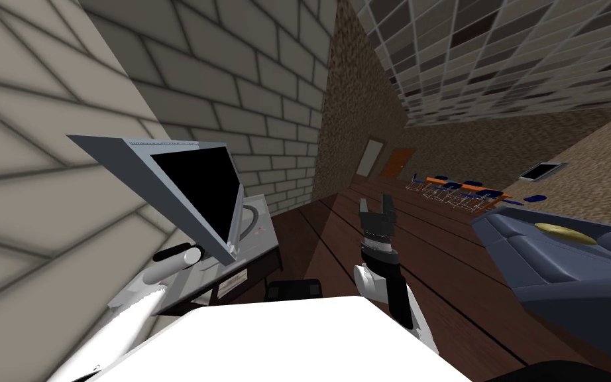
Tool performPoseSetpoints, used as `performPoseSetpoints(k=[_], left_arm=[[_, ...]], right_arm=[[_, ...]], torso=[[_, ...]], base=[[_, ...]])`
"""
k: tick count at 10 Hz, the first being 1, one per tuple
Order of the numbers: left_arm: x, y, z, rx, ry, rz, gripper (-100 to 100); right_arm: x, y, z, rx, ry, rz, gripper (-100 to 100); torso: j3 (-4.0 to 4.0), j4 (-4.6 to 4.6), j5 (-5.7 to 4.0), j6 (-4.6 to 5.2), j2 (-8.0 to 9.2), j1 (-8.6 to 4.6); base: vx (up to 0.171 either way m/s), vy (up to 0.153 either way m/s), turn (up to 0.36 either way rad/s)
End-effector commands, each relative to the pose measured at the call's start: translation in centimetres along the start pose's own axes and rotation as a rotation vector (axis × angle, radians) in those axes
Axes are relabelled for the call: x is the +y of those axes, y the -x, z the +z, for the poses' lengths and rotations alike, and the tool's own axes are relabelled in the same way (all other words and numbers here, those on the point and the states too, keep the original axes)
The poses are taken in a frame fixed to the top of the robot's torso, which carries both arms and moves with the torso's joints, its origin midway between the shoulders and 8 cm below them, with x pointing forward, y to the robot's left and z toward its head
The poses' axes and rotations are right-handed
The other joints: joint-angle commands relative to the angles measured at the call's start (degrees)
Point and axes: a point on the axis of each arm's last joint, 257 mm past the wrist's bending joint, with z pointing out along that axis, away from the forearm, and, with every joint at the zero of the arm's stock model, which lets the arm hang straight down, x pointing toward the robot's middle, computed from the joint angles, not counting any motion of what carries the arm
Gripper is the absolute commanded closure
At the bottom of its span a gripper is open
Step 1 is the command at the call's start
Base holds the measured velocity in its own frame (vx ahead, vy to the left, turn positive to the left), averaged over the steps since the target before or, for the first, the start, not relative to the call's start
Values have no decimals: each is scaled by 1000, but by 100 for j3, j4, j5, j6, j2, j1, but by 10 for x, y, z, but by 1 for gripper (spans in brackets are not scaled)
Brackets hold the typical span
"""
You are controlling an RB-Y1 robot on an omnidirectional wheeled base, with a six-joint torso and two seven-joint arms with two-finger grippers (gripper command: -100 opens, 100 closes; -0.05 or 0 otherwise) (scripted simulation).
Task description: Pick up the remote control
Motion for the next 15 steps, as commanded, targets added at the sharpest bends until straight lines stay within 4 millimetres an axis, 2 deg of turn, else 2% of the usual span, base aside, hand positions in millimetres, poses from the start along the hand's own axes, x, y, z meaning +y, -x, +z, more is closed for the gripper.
performPoseSetpoints(k=[1, 2, 3, 4, 5, 6, 7, 9, 10, 11, 12, 15], left_arm=[[5, 4, 5, -8, 12, -4, -100], [9, 17, 5, -26, 50, -16, -100], [22, 27, 7, -43, 78, -28, -100], [23, 27, 7, -44, 80, -29, -100], [24, 39, 6, -59, 112, -37, -100], [37, 47, 7, -74, 137, -49, -100], [48, 64, 5, -99, 186, -65, -100], [60, 71, 5, -113, 210, -77, -100], [69, 86, 2, -134, 252, -90, -100], [70, 87, 1, -135, 254, -91, -100], [79, 92, 1, -145, 272, -101, -100], [101, 121, -10, -187, 360, -129, -100]], right_arm=[[0, 0, 0, 0, 0, 0, 0], [0, 0, 0, 0, 0, 0, 0], [0, 0, 0, 0, 0, 0, 0], [0, 0, 0, 0, 0, 0, 0], [0, 0, 0, 0, 0, 0, 0], [0, 0, 0, 0, 0, 0, 0], [0, 0, 0, 0, 0, 0, 0], [0, 0, 0, 0, 0, 0, 0], [0, 0, 0, 0, 0, 0, 0], [0, 0, 0, 0, 0, 0, 0], [0, 0, 0, 0, 0, 0, 0], [0, 0, 0, 0, 0, 0, 0]], torso=[[0, 0, 0, 0, 0, 0], [-1, 0, -2, 2, -1, -6], [-1, 1, -2, 9, -2, -2], [0, 0, 0, 2, 1, 3], [0, 0, 0, 0, 0, 1], [-1, 1, -1, 9, -2, 1], [-1, 0, 0, 1, -1, 5], [0, 0, 3, 0, 0, 11], [-1, 0, 0, -1, -2, 1], [0, 1, -1, 7, -1, 0], [-1, 0, 0, 1, -2, 3], [-1, 0, 1, 1, -1, 5]], base=[[0, -3, 26], [-2, 13, -269], [-5, 30, -189], [-3, 19, 5], [-3, 20, -280], [-5, 33, -148], [-8, 48, -273], [-3, 31, -49], [-3, 15, -256], [-2, 29, -146], [0, 17, 25], [-5, 36, -203]])
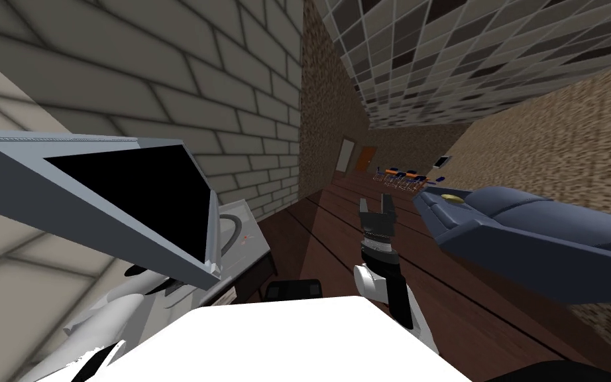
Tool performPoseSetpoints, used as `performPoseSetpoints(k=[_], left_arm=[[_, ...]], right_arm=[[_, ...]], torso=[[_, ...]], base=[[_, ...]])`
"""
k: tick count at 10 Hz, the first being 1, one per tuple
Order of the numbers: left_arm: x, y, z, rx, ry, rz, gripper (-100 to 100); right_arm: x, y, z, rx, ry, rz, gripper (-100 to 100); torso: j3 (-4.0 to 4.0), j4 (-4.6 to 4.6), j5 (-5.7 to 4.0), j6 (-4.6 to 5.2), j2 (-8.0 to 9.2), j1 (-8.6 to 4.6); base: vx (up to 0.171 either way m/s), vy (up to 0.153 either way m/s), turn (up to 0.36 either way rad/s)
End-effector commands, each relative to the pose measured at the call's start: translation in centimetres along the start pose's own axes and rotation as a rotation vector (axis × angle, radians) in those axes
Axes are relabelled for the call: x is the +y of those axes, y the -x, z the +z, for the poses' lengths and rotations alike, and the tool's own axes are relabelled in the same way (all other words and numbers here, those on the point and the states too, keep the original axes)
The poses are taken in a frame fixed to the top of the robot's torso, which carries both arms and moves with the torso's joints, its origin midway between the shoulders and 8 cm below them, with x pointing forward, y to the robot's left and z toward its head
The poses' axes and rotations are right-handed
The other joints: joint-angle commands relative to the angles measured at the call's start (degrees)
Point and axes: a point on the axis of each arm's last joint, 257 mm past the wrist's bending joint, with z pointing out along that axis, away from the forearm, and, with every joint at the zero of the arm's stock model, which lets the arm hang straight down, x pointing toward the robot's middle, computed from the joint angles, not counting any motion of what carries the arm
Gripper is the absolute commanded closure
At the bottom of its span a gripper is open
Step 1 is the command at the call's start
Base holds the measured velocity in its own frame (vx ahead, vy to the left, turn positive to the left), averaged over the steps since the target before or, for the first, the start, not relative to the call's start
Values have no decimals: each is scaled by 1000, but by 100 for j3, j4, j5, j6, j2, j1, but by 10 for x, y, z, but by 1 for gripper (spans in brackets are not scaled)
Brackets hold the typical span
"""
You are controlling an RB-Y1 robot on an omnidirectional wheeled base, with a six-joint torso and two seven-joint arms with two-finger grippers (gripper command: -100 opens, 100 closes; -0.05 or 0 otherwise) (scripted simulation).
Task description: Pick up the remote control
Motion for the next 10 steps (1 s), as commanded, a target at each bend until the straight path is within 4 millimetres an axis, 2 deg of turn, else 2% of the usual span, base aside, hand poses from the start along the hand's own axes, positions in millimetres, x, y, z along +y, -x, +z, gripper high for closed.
performPoseSetpoints(k=[1, 2, 5, 6, 8, 9, 10], left_arm=[[21, 14, 4, -23, 49, -16, -100], [21, 14, 4, -23, 49, -16, -100], [51, 47, 4, -67, 146, -51, -100], [55, 49, 4, -70, 153, -56, -100], [87, 77, 1, -106, 243, -89, -100], [87, 77, 1, -106, 243, -89, -100], [102, 87, -2, -120, 282, -102, -100]], right_arm=[[0, 0, 0, 0, 0, 0, 0], [0, 0, 0, 0, 0, 0, 0], [0, 0, 0, 0, 0, 0, 0], [0, 0, 0, 0, 0, 0, 0], [0, 0, 0, 0, 0, 0, 0], [0, 0, 0, 0, 0, 0, 0], [0, 0, 0, 0, 0, 0, 0]], torso=[[0, 0, 0, 0, 0, 0], [0, -1, 2, -5, 1, 0], [-1, -1, 0, -4, -2, -7], [-2, -1, 1, -1, -3, -1], [-1, 0, 1, -1, -1, -1], [0, -1, 3, -3, 0, 5], [-1, -1, 2, -6, -2, 4]], base=[[-6, 50, -125], [-2, 21, 18], [0, 32, -183], [-1, 45, -110], [-7, 55, -224], [-4, 57, -91], [1, 46, -130]])
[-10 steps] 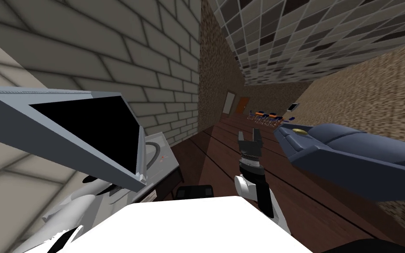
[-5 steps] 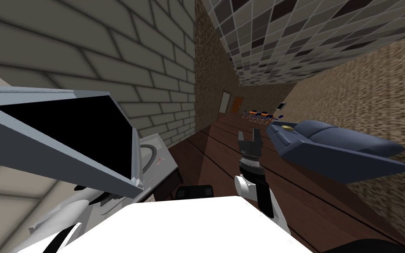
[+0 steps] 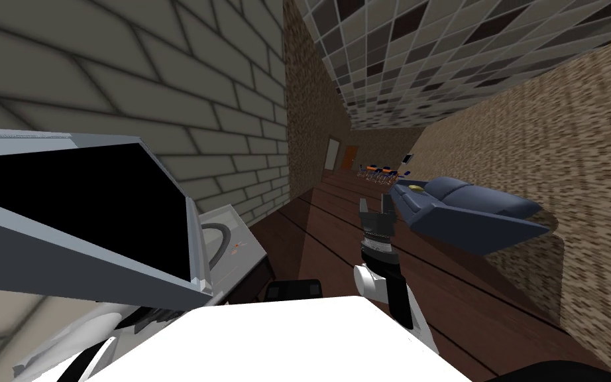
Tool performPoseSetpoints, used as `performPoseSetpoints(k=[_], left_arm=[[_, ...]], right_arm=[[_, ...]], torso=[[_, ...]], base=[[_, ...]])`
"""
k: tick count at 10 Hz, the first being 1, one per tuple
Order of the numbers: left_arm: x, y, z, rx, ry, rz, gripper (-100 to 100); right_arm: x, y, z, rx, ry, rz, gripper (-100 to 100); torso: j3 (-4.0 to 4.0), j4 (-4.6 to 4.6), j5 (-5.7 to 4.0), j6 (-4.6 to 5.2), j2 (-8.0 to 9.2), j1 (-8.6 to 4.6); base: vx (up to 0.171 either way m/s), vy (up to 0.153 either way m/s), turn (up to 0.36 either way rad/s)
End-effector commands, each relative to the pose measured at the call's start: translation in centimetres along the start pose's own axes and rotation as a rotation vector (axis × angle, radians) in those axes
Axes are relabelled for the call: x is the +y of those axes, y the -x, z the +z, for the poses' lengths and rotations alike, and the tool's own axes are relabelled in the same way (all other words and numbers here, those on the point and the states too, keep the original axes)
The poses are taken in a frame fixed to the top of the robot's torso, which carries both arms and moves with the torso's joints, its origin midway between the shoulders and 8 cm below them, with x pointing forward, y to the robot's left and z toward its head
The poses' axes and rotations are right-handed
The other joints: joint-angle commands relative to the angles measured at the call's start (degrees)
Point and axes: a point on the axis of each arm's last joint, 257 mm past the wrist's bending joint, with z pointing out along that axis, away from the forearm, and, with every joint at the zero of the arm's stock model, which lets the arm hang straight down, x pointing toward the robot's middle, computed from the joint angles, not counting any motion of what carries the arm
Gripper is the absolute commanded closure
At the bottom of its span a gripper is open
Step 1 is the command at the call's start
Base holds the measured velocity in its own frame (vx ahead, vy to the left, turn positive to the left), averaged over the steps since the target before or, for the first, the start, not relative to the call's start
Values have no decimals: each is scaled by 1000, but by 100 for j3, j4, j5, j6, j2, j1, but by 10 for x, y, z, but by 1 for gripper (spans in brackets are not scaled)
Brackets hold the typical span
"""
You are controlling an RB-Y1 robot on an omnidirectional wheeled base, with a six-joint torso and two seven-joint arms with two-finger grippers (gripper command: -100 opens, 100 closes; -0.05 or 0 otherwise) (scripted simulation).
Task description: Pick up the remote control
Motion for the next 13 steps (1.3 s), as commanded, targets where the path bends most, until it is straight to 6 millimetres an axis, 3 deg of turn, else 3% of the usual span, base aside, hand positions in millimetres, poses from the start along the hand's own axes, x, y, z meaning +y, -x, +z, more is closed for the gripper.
performPoseSetpoints(k=[1, 2, 3, 6, 7, 8, 13], left_arm=[[21, 19, 2, -18, 55, -17, -100], [41, 32, 5, -33, 106, -33, -100], [49, 35, 7, -36, 123, -37, -100], [48, 35, 8, -36, 121, -35, -100], [48, 35, 8, -36, 122, -36, 0], [57, 28, 17, -35, 121, -33, -100], [68, 19, 26, -33, 121, -28, -100]], right_arm=[[0, 0, 0, 0, 0, 0, 0], [0, 0, 0, 0, 0, 0, 0], [0, 0, 0, 0, 0, 0, 0], [0, 0, 0, 0, 0, 0, 0], [0, 0, 0, 0, 0, 0, 0], [0, 0, 0, 0, 0, 0, 0], [0, 0, 0, 0, 0, 0, 0]], torso=[[0, 0, 0, 0, 0, 0], [0, 0, 0, 1, -1, 3], [-1, -1, 3, 0, -1, 11], [-3, -1, -1, -4, -5, -8], [-2, -1, -3, -3, -4, -15], [-2, -1, -4, -3, -3, -18], [-1, 0, -4, -3, -1, -20]], base=[[2, 58, -252], [3, 81, -261], [4, 84, -124], [6, 29, 1], [0, 0, 0], [-6, 15, -9], [-5, 5, -15]])
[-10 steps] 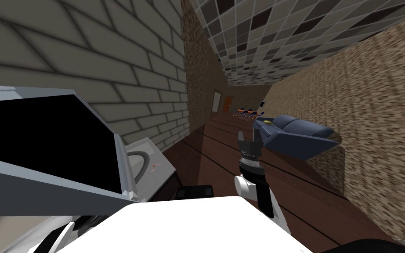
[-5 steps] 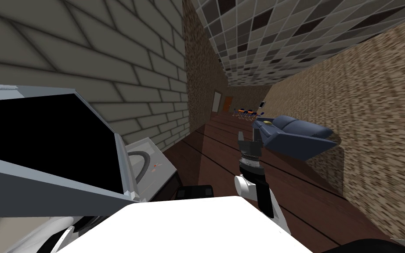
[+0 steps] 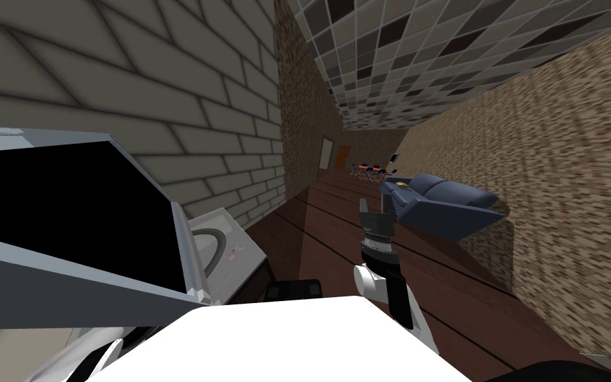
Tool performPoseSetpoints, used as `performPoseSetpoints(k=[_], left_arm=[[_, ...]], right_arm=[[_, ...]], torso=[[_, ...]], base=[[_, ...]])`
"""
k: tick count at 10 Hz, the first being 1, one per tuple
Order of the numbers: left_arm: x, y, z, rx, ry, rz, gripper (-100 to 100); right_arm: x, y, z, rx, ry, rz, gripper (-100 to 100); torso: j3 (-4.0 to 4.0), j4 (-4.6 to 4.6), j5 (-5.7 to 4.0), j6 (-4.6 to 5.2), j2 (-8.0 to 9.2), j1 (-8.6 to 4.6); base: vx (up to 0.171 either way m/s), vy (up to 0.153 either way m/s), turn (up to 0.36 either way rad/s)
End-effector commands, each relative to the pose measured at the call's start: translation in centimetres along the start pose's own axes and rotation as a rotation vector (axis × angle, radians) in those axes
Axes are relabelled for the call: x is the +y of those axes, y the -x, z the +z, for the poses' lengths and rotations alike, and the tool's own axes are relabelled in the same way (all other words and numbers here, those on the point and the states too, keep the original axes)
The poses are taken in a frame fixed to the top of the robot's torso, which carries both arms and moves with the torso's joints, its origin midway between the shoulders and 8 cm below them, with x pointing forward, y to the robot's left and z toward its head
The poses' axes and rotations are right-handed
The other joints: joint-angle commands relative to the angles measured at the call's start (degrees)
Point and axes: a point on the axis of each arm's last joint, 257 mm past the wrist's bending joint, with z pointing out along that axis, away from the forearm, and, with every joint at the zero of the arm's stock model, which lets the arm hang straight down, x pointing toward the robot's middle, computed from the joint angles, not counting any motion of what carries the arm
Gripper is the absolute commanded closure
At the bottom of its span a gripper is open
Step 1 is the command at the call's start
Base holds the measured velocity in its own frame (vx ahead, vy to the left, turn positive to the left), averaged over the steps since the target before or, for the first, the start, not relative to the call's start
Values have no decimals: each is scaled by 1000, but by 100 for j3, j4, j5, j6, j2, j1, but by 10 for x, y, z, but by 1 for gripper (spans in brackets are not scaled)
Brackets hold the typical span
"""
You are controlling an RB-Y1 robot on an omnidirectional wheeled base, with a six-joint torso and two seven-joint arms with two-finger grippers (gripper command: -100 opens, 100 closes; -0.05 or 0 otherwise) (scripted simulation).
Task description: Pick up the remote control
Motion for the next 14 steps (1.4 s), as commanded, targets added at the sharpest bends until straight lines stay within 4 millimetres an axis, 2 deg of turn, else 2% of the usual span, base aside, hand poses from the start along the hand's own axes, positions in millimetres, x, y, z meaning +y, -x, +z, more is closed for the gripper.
performPoseSetpoints(k=[1, 5, 6, 7, 8, 9, 11, 12, 14], left_arm=[[0, 0, 0, 0, 0, 0, 100], [-1, 0, 0, 1, -1, 0, 100], [-1, 0, 0, 1, -1, 0, 0], [2, -1, 3, 0, 0, 1, 100], [-8, 8, -9, -1, 1, -4, 100], [-17, 3, -12, 5, -17, 7, 100], [-8, 8, -9, -1, 1, -4, 100], [-16, 15, -18, -2, 2, -7, 100], [-18, 15, -19, -3, -2, -5, 100]], right_arm=[[0, 0, 0, 0, 0, 0, 0], [0, 0, 0, 0, 0, 0, 0], [0, 0, 0, 0, 0, 0, 0], [0, 0, 0, 0, 0, 0, 0], [0, 0, 0, 0, 0, 0, 0], [0, 0, 0, 0, 0, 0, 0], [0, 0, 0, 0, 0, 0, 0], [0, 0, 0, 0, 0, 0, 0], [0, 0, 0, 0, 0, 0, 0]], torso=[[0, 0, 0, 0, 0, 0], [-1, -2, 2, -1, 0, 1], [-1, -2, 1, -1, 0, 1], [-1, -2, 1, -1, 0, 0], [-1, -3, 9, 0, 2, 6], [0, -3, 4, -4, 2, 6], [-2, -1, 7, 1, -2, 5], [-1, -4, 10, -2, 2, 7], [-3, -4, 5, -2, -1, 3]], base=[[0, 0, 0], [0, 0, 0], [0, 0, 0], [-5, 13, 5], [4, -7, 17], [10, -11, 33], [2, -2, 7], [4, -5, 14], [5, -5, 7]])
